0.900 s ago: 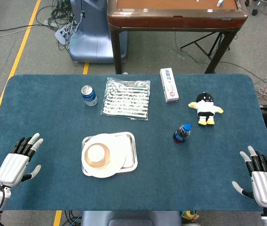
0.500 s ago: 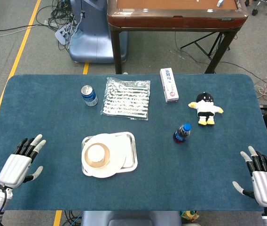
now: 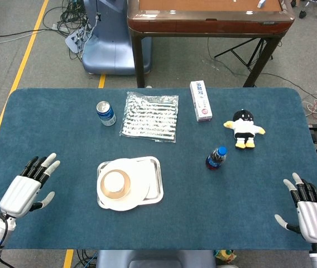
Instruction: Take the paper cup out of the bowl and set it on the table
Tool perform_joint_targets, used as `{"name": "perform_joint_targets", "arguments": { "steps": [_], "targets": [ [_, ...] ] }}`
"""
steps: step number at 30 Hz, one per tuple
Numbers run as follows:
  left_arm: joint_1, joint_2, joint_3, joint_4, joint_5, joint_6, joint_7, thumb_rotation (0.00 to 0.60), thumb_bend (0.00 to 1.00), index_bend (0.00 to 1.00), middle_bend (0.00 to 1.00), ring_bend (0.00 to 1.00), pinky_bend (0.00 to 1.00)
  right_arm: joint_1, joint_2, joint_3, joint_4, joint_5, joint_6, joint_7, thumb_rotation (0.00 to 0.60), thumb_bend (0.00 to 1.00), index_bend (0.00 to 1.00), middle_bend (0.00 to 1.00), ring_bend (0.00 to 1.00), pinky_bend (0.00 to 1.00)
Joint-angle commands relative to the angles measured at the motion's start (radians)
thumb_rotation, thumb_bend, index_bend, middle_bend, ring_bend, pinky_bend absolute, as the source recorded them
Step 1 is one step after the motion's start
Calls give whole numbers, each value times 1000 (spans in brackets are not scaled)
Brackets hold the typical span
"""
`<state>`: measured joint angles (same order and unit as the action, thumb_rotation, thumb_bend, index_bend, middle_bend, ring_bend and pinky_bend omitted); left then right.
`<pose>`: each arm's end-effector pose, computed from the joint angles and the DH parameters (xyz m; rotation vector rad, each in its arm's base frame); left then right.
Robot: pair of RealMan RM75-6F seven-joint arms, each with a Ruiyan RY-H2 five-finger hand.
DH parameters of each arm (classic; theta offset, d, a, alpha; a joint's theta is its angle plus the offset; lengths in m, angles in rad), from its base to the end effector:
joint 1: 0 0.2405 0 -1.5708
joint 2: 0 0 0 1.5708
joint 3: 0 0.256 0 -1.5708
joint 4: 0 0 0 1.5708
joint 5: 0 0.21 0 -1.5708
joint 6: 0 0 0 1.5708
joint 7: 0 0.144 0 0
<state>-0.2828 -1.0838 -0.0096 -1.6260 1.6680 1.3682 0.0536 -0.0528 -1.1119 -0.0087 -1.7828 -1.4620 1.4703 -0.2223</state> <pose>-0.2609 0.2244 0.1387 -1.7511 -0.7262 -0.9619 -0.3070 -0.1245 0.1390 1.3564 -1.0185 0.6923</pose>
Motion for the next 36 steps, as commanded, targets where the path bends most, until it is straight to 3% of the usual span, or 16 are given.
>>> {"name": "perform_joint_targets", "arguments": {
  "steps": [1,10,20,36],
  "targets": [
    [-26,0,-6,19,-1,-35,-7,600,319,43,0,0,0,4,-2,6,1,7,-1,3,600,245,0,0,0,0],
    [-91,-6,-17,10,14,-107,69,600,319,78,0,0,0,21,0,14,9,44,-39,23,600,245,0,0,0,0],
    [-117,-23,17,-3,93,-115,126,600,319,185,0,0,0,41,2,28,20,95,-78,30,600,246,0,0,0,0],
    [-201,-71,30,-59,81,-264,220,600,319,202,0,0,0,50,16,33,29,121,-94,67,600,245,0,0,0,0]
  ]
}}
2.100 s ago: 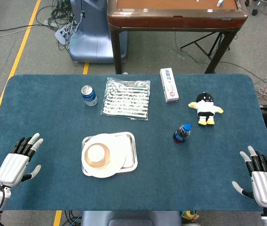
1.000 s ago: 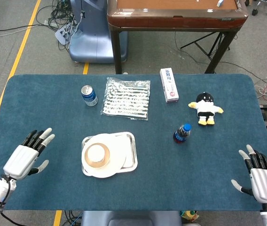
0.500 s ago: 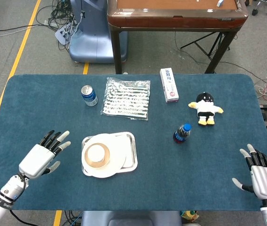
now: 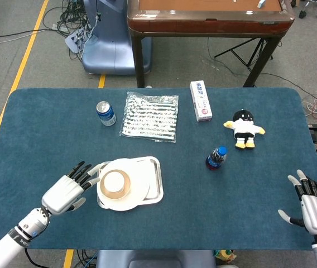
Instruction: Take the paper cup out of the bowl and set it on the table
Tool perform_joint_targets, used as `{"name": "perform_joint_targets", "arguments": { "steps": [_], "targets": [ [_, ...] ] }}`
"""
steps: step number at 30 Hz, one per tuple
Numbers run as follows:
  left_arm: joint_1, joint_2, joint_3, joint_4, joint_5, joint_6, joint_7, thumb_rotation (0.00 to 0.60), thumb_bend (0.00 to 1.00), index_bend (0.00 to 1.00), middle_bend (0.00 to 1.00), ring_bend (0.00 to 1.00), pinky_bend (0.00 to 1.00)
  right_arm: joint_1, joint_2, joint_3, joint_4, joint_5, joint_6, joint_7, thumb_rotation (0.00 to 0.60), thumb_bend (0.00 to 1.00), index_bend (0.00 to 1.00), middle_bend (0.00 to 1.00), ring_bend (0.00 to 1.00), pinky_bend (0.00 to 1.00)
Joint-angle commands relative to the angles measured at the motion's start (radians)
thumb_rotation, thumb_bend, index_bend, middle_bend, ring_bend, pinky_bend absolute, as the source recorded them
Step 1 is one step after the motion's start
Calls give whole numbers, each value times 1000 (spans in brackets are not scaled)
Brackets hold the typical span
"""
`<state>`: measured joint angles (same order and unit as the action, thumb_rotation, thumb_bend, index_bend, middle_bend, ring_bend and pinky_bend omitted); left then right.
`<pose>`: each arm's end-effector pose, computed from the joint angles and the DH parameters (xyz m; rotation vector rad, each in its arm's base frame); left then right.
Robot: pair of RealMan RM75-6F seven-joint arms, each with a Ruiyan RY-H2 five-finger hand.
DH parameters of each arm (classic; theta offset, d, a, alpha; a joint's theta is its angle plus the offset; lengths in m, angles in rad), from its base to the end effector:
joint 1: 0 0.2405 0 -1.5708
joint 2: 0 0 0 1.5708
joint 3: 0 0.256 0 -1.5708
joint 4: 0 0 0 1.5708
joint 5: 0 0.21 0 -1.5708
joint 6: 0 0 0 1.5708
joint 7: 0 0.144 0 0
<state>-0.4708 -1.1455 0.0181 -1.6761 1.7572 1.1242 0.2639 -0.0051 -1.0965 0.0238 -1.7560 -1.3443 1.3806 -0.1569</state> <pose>-0.2089 0.2441 0.0781 -2.1319 -0.5013 -0.8594 -0.3250 -0.1418 0.1421 1.3091 -1.1026 0.6550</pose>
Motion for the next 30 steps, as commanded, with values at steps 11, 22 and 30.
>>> {"name": "perform_joint_targets", "arguments": {
  "steps": [11,22,30],
  "targets": [
    [-81,-47,0,51,3,-70,-60,600,319,221,0,0,0,10,4,5,5,24,-16,11,600,245,0,0,0,0],
    [-125,-89,3,77,-13,-104,-110,600,319,234,0,0,0,17,12,10,9,46,-30,24,600,245,0,0,0,0],
    [-148,-130,1,112,-32,-120,-129,600,319,250,0,0,0,10,21,9,7,41,-15,40,600,245,0,0,0,0]
  ]
}}
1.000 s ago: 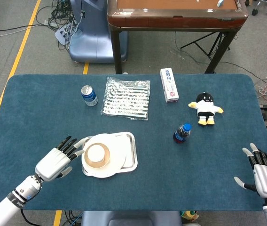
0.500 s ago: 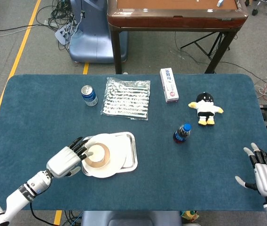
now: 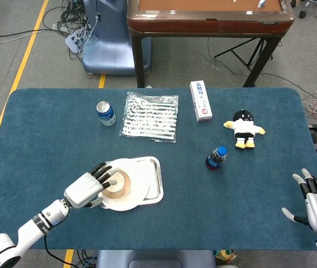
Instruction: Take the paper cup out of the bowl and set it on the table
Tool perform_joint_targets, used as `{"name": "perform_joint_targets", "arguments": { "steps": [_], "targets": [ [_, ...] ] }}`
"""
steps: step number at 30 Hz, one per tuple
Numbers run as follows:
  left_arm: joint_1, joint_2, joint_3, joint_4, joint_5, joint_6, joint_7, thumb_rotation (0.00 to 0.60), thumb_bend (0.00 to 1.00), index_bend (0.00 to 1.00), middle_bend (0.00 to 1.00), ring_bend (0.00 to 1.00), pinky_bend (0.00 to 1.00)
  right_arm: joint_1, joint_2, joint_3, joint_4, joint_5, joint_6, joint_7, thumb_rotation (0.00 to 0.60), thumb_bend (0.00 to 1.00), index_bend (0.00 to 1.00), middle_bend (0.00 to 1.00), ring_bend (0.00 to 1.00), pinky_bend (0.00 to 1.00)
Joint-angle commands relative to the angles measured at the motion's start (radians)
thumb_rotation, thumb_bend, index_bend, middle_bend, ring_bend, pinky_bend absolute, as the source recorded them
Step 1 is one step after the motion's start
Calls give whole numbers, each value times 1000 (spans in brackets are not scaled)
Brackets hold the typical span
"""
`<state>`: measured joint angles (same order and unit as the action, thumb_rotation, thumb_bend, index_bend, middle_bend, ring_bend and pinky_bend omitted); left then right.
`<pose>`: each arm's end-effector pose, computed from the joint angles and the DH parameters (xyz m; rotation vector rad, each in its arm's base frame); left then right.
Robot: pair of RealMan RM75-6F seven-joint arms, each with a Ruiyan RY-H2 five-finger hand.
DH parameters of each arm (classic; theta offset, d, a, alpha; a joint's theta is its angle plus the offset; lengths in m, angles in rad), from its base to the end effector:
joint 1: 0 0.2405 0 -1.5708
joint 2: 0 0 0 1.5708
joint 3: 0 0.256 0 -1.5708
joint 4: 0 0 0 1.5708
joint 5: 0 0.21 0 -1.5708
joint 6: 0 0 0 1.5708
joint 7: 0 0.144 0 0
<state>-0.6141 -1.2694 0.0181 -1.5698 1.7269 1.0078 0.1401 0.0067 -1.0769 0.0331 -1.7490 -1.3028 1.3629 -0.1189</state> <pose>-0.1890 0.2741 0.0350 -2.2517 -0.5774 -0.8980 -0.3321 -0.1461 0.1496 1.2732 -1.1270 0.6490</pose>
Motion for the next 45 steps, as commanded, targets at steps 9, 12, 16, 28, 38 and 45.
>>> {"name": "perform_joint_targets", "arguments": {
  "steps": [9,12,16,28,38,45],
  "targets": [
    [-23,-41,12,50,-7,-8,-40,600,319,291,0,0,0,-1,3,0,2,3,1,8,600,245,0,0,0,0],
    [-26,-51,16,66,-11,-6,-62,600,319,319,0,0,0,0,3,0,2,6,-2,7,600,245,0,0,0,0],
    [-33,-65,21,89,-11,-3,-85,600,319,334,0,0,0,1,4,0,1,8,-1,6,600,245,0,0,0,0],
    [-47,-100,31,135,-9,12,-128,600,319,437,0,0,0,2,4,0,3,10,-2,6,600,245,0,0,0,0],
    [-55,-109,36,156,-10,22,-153,600,319,501,0,0,0,6,0,2,4,20,-7,-2,600,246,0,0,0,0],
    [-61,-108,40,155,-12,24,-156,600,319,511,0,0,0,8,0,2,5,24,-10,-4,600,246,0,0,0,0]
  ]
}}
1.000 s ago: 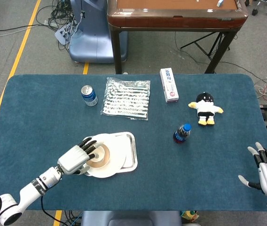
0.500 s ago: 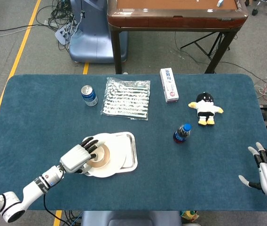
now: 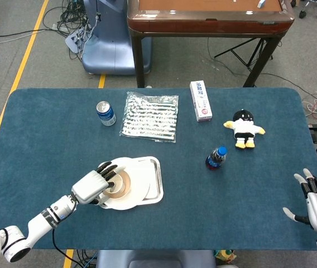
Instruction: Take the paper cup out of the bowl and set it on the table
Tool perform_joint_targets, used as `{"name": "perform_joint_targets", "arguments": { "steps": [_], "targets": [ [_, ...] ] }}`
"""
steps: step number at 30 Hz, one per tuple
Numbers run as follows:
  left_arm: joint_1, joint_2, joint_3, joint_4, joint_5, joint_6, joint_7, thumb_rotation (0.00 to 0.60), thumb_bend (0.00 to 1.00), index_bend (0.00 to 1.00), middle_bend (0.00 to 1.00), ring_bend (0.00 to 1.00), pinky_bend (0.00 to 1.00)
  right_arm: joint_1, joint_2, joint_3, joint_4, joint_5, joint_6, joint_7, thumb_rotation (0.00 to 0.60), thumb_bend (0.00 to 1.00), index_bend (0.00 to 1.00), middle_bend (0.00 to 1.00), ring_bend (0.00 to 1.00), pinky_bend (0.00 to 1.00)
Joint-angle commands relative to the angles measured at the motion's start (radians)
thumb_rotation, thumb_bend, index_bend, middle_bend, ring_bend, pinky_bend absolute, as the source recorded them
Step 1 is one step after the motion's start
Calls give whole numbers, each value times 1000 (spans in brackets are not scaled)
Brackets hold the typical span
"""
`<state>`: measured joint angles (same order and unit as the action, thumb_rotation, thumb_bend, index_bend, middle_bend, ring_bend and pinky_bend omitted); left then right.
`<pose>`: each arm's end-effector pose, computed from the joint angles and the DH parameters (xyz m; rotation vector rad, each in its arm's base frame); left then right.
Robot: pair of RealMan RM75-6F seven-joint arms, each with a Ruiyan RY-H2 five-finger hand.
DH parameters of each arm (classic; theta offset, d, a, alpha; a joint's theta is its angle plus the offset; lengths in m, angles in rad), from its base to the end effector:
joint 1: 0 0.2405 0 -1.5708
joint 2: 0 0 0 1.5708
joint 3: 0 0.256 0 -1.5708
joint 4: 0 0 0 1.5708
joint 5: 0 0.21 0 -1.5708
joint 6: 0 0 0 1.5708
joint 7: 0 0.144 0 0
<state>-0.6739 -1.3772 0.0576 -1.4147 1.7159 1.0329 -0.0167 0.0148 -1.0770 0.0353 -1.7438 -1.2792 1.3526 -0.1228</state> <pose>-0.1941 0.2905 0.0106 -2.2600 -0.6771 -0.9517 -0.3353 -0.1482 0.1500 1.2650 -1.1324 0.6328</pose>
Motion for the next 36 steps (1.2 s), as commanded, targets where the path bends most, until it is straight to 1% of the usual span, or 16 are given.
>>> {"name": "perform_joint_targets", "arguments": {
  "steps": [1,23,36],
  "targets": [
    [-1,1,1,-2,-3,-1,2,600,319,513,0,0,0,0,0,0,0,0,2,-1,600,245,0,0,0,0],
    [-2,3,7,-19,-18,7,26,600,320,571,0,0,0,1,-1,-1,1,0,4,-6,600,245,0,0,0,0],
    [-3,31,0,-56,-30,10,58,600,320,598,0,0,0,6,-5,0,3,6,-3,-14,600,245,0,0,0,0]
  ]
}}
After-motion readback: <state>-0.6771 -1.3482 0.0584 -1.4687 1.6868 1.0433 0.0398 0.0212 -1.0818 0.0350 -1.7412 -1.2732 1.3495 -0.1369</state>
